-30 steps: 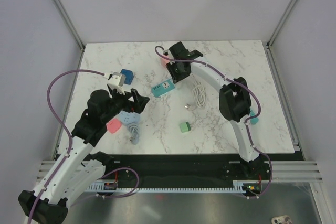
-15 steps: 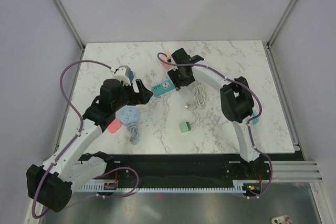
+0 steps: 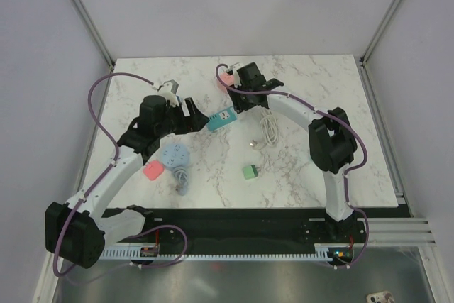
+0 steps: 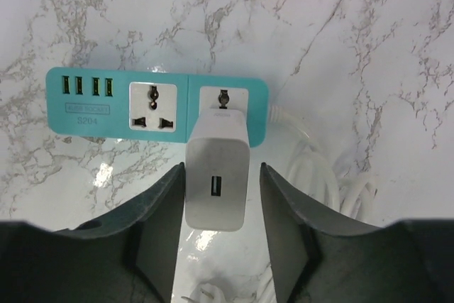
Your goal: Insert the plug
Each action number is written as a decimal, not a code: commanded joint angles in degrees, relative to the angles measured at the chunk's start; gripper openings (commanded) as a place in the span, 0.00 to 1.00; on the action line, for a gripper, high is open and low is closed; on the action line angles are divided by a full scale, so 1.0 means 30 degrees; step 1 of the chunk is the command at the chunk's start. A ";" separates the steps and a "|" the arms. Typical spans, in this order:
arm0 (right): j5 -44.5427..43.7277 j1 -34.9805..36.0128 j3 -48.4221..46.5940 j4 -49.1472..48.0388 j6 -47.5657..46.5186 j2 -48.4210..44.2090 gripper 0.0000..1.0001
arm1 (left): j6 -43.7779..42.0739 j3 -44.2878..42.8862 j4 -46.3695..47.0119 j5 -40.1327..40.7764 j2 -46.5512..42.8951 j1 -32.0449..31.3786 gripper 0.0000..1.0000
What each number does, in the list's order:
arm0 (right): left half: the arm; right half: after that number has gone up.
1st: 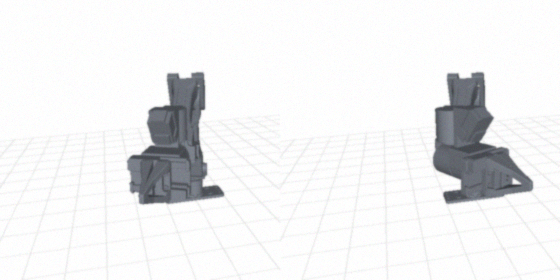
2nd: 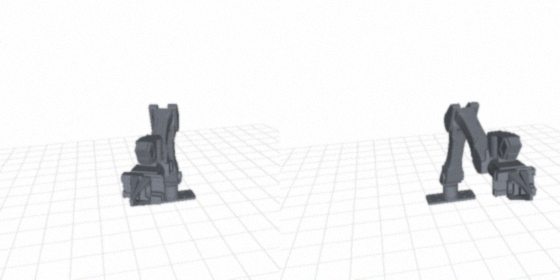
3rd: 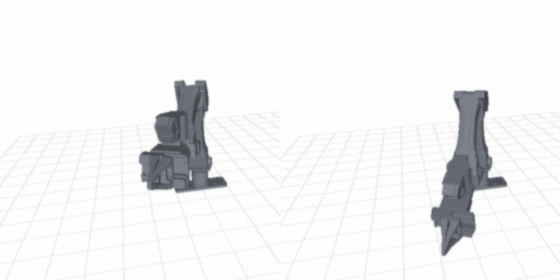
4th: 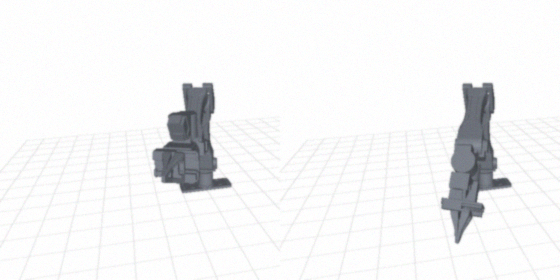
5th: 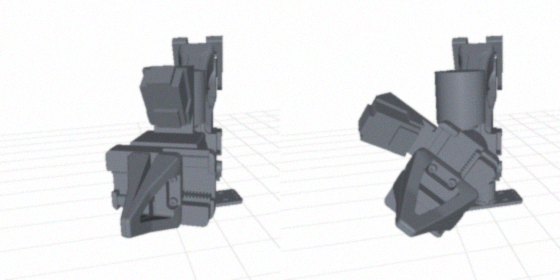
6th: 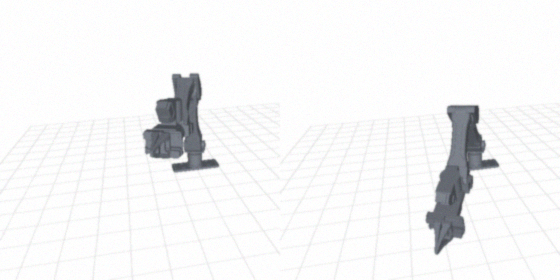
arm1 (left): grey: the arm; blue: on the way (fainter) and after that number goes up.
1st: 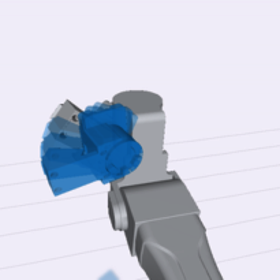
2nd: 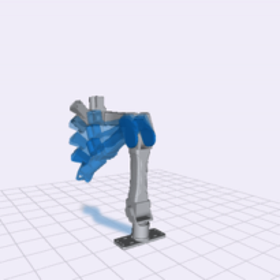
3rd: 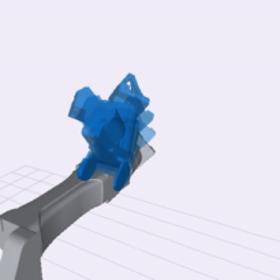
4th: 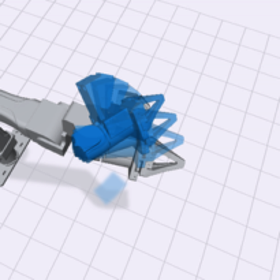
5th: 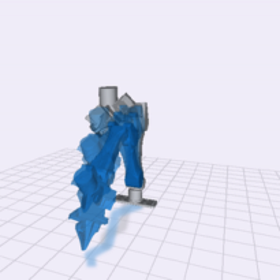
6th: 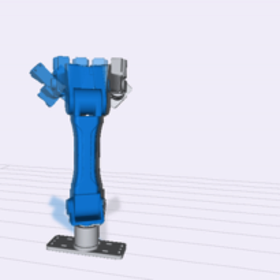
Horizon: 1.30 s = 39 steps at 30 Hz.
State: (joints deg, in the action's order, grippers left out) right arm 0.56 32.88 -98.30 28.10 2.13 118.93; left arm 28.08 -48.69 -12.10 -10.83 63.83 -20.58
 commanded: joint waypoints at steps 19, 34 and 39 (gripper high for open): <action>-0.0596 0.0347 -0.3676 0.1618 -0.0564 0.3683 0.00 | -0.0188 0.0203 0.1015 -0.0579 -0.0096 0.0531 0.86; -0.0362 0.0347 -0.7367 0.4578 -0.0563 0.6438 0.00 | 0.0953 -0.3629 0.1133 0.0563 0.6365 0.1585 0.22; -0.0244 0.0347 -0.8424 0.5224 -0.0564 0.7259 0.00 | 0.0691 -0.7783 0.1104 0.1089 1.0884 0.1732 0.02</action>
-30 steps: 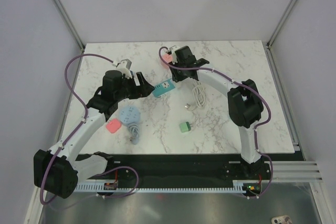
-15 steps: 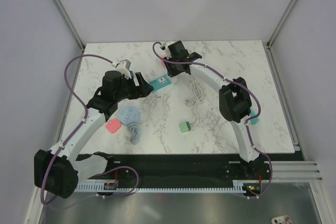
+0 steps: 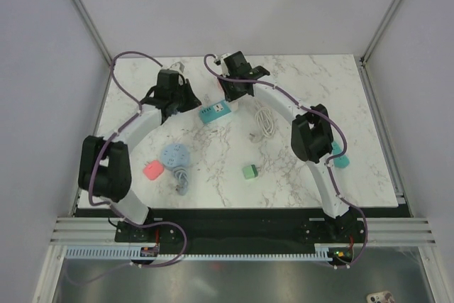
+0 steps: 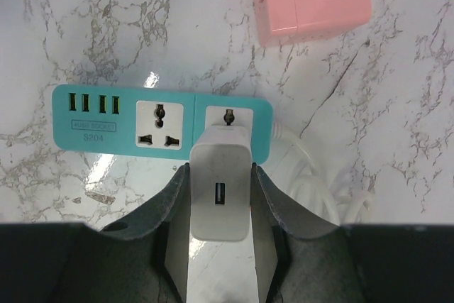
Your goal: Insert the plug
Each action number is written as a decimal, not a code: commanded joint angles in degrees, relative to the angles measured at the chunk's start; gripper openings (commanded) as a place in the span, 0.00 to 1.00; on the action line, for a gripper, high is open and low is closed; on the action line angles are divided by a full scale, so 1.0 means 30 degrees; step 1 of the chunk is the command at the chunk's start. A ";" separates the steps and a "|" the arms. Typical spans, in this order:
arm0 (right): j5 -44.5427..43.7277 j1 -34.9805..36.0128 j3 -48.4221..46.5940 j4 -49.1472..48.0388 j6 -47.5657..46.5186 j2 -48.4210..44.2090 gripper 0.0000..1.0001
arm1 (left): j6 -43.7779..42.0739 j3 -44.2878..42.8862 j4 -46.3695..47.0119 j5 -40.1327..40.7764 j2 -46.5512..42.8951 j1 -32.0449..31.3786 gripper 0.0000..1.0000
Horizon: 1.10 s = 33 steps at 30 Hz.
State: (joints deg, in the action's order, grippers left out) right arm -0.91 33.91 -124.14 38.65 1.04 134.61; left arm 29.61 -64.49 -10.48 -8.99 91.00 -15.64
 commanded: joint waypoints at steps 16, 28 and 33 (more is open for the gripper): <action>0.0566 -0.0200 0.2732 0.0242 0.0913 0.2826 0.00 | -0.0259 -0.6922 0.0153 0.0860 0.9157 0.0555 0.02; -0.0219 -0.0581 0.5401 -0.0581 0.1557 0.0662 0.00 | 0.0180 -0.6395 0.0241 -0.0897 0.9307 0.0379 0.02; -0.0956 -0.0640 0.6424 0.0415 0.1821 -0.1533 0.00 | 0.0823 -0.4932 0.1322 -0.2331 0.8136 -0.0294 0.02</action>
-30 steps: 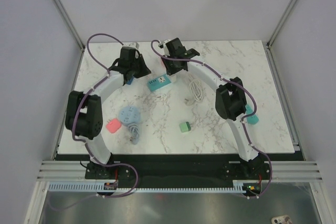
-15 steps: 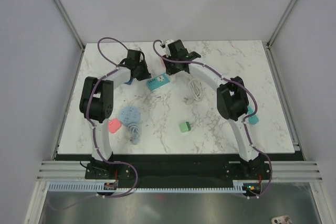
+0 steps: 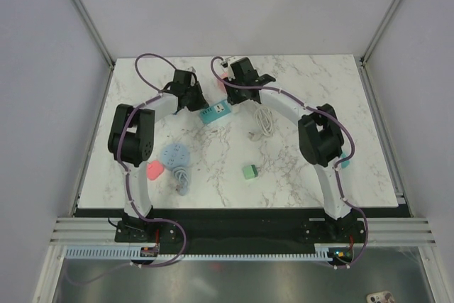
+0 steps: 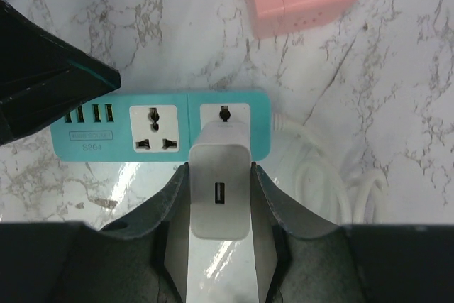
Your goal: Insert the plug
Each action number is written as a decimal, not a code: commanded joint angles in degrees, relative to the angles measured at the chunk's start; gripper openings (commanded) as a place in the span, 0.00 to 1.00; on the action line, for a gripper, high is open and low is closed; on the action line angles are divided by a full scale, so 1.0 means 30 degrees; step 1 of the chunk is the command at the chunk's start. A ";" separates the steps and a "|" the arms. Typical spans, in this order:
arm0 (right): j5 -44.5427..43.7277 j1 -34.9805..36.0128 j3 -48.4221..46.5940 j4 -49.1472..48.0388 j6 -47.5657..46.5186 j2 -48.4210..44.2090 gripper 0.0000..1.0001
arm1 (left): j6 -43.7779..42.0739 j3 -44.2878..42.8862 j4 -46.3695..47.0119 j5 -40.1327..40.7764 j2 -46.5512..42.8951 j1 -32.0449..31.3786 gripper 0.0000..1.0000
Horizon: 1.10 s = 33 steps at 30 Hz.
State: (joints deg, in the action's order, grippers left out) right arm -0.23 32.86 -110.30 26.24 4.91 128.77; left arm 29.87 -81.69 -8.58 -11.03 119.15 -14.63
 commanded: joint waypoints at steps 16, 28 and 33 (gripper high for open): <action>-0.2912 -0.0641 0.5888 0.4847 0.1734 -0.4222 0.00 | -0.0286 0.2121 -0.1914 0.1825 -0.6900 -0.0923 0.29; -0.3059 -0.0700 0.3838 0.6339 0.1645 -0.4807 0.01 | -0.1462 0.2736 -0.4083 0.4777 -0.8837 0.0130 0.48; -0.3146 -0.0846 0.3546 0.6488 0.1646 -0.4810 0.11 | -0.0639 0.3089 -0.4289 0.4702 -0.9366 0.1068 0.61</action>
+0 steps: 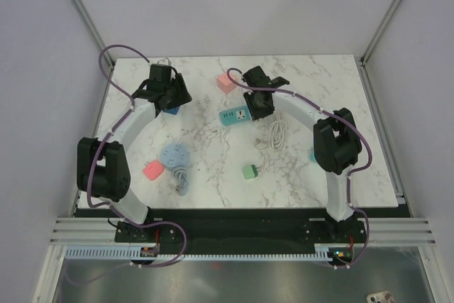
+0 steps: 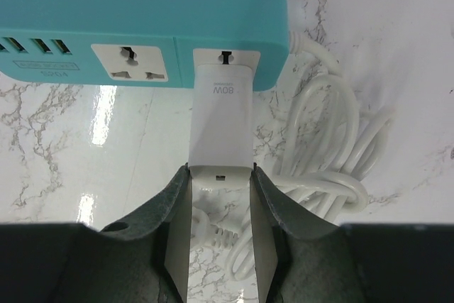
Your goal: Insert the plug
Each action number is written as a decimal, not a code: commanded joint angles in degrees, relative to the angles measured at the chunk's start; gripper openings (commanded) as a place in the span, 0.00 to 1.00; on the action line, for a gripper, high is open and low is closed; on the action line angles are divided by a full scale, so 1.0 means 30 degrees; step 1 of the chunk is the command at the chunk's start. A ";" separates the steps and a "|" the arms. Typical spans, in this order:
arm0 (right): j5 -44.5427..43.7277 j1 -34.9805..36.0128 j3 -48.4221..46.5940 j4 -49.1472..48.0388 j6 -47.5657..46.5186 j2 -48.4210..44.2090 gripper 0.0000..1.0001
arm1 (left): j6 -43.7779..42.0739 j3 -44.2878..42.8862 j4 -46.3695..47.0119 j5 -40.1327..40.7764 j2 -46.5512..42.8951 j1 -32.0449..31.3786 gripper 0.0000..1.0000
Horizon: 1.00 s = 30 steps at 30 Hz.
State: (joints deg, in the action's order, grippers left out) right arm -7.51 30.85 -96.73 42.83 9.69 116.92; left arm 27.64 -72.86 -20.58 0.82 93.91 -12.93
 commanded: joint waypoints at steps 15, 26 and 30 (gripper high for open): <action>-0.0633 -0.0645 -0.5872 0.2012 -0.1004 0.0020 0.56 | -0.1507 -0.0205 -0.0875 0.1310 -0.0395 0.1643 0.74; 0.0860 -0.0616 0.0916 0.0347 0.0605 -0.4927 0.56 | -0.3000 0.1931 -0.1226 -0.2760 -0.2706 0.1527 0.70; 0.1796 -0.0557 0.3762 -0.0739 0.1191 -0.6891 0.54 | -0.3934 0.3714 -0.1314 -0.4105 -0.5016 0.1030 0.66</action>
State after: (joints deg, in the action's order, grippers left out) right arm -5.19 29.02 -88.88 44.71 10.63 100.90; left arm 20.51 -64.20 -24.62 -5.89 85.14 -8.82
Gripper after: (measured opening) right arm 0.544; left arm 0.667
